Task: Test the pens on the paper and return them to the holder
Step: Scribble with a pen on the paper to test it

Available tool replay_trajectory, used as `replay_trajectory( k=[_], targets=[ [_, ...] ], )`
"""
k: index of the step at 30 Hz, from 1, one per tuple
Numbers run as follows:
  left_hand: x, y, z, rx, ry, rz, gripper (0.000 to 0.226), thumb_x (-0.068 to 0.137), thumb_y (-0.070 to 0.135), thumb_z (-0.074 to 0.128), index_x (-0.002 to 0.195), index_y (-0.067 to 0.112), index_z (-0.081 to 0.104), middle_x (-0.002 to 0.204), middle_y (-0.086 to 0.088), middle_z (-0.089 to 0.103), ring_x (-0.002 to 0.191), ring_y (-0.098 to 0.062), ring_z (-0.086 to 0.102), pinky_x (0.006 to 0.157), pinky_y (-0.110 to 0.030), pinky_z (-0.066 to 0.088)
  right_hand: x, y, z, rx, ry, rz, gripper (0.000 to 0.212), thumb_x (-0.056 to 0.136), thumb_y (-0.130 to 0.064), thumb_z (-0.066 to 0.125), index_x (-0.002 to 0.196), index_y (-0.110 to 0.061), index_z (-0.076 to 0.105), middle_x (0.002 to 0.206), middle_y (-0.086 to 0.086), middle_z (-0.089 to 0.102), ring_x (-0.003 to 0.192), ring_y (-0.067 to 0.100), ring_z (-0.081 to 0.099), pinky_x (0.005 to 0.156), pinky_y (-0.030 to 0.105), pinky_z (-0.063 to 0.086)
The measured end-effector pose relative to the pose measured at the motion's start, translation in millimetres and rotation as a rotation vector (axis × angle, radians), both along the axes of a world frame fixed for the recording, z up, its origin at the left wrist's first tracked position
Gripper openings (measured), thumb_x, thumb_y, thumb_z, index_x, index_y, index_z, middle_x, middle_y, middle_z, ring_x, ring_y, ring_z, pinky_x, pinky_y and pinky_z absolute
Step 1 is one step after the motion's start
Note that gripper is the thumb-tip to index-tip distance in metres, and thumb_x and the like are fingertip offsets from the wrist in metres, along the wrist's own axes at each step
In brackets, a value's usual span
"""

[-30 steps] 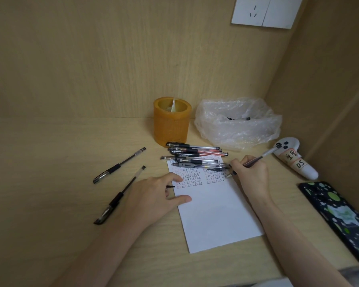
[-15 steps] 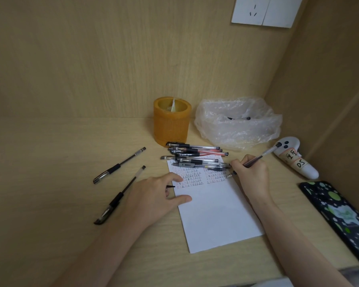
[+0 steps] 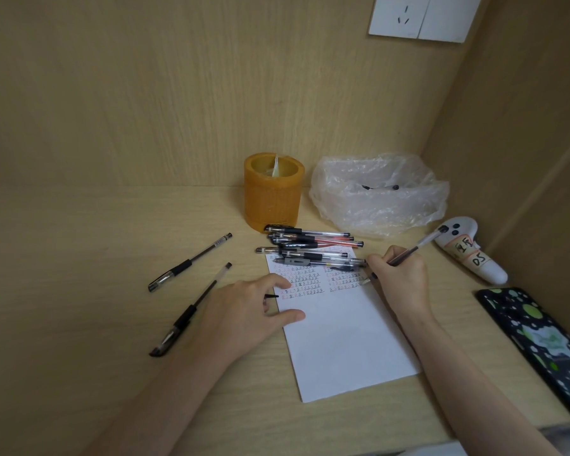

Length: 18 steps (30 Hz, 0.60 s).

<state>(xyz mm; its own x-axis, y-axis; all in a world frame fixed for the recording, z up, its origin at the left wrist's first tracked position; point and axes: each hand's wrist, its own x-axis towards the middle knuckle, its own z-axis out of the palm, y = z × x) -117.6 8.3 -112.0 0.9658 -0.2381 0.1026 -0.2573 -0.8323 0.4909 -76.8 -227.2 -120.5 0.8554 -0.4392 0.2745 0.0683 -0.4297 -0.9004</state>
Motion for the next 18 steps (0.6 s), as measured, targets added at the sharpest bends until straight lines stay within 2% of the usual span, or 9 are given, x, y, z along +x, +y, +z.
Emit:
replay_trajectory(
  k=[4,9,18],
  targets=[
    [-0.1,-0.1,0.5,0.005,-0.002,-0.003,0.053,0.067,0.073,0.056,0.114,0.047,0.052,0.081,0.015,0.063,0.08,0.004,0.059,0.073,-0.02,0.05,0.7,-1.3,-0.2,0.032,-0.01,-0.009,0.033,0.076,0.0,0.059,0.05,-0.008,0.04,0.048,0.001,0.035,0.042,0.007,0.028,0.04,0.016,0.023],
    [0.1,0.0,0.5,0.012,-0.001,-0.007,0.054,0.067,0.074,0.055,0.114,0.048,0.051,0.082,0.016,0.062,0.078,0.004,0.058,0.072,-0.021,0.05,0.3,-0.9,-0.9,0.006,-0.015,-0.012,0.035,0.076,0.001,0.059,0.048,-0.009,0.04,0.035,-0.01,0.036,0.039,0.005,0.032,0.04,0.015,0.025],
    [0.6,0.0,0.1,-0.002,0.016,-0.001,0.053,0.067,0.073,0.056,0.113,0.047,0.052,0.087,0.015,0.064,0.08,0.003,0.059,0.074,-0.024,0.052,0.0,-0.8,0.1,-0.008,-0.017,-0.015,0.026,0.076,0.001,0.059,0.054,0.005,0.045,0.052,0.008,0.038,0.047,0.009,0.032,0.042,0.018,0.025]
  ],
)
